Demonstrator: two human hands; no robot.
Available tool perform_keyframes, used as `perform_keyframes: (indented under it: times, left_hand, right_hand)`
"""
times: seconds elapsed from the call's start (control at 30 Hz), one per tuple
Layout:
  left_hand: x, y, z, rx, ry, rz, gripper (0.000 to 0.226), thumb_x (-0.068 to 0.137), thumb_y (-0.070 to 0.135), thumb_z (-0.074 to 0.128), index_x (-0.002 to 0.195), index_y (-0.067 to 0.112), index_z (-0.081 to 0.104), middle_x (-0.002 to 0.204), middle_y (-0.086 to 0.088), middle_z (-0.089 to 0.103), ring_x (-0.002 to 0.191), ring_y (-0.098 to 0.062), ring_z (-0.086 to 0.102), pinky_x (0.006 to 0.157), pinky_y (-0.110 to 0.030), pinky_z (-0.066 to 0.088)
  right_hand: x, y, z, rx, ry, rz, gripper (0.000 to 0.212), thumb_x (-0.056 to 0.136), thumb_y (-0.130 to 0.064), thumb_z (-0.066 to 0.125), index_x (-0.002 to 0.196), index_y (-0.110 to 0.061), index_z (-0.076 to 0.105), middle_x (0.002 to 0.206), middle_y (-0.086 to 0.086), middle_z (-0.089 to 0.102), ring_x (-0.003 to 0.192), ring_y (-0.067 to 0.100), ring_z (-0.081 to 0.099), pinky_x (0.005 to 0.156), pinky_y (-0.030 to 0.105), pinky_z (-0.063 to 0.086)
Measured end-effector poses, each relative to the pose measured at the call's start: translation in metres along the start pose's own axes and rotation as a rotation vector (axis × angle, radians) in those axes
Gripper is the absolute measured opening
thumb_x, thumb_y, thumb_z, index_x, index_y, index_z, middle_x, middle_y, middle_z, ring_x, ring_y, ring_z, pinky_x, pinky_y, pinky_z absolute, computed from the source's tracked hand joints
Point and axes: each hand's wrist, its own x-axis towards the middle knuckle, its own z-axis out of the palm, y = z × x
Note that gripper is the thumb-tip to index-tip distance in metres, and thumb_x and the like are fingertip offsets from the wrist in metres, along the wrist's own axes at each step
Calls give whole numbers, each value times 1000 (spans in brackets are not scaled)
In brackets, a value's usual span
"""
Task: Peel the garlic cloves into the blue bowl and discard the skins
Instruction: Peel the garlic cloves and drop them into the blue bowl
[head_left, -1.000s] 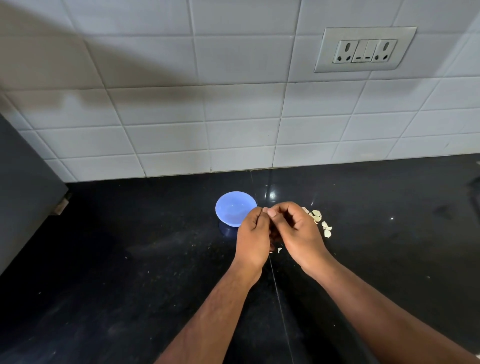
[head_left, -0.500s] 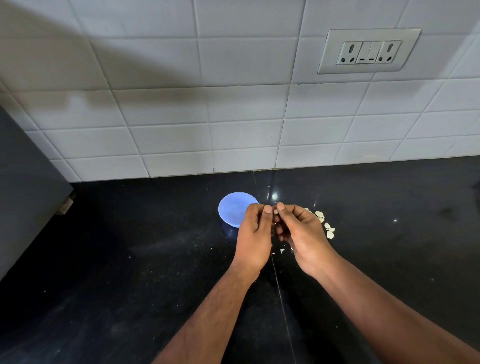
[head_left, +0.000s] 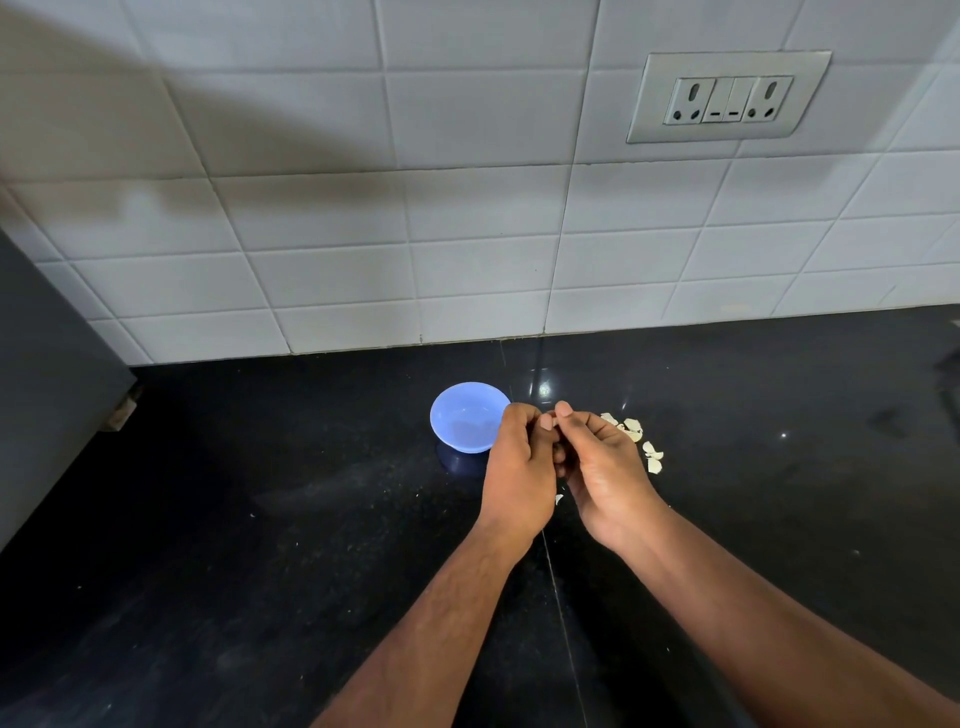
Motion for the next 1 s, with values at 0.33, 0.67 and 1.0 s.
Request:
perform_keyframes:
  times: [0.33, 0.67, 1.0]
  left_hand:
    - [2, 1, -3, 5, -17, -59, 16, 113, 18, 43, 101, 18, 53, 69, 7, 59, 63, -8, 55, 58, -26, 49]
    - [0, -10, -11, 14, 138, -91, 14, 110, 17, 51, 102, 21, 62, 81, -2, 71, 68, -11, 63, 63, -27, 56]
    - [-6, -5, -18, -77, 32, -100, 15, 106, 26, 64, 105, 22, 78, 82, 2, 75, 75, -11, 70, 66, -30, 61]
  right_hand:
    - [1, 0, 2, 38, -27, 113, 32, 105, -31, 59, 79, -14, 61, 59, 1, 48, 49, 13, 44, 46, 27, 38]
    - [6, 4, -9, -180, -144, 59, 11, 99, -8, 68, 105, 0, 71, 81, 16, 65, 64, 19, 60, 56, 30, 54]
    - [15, 7, -21, -218, -149, -18, 12, 102, -1, 60, 107, -3, 71, 88, 16, 70, 72, 18, 66, 67, 31, 56]
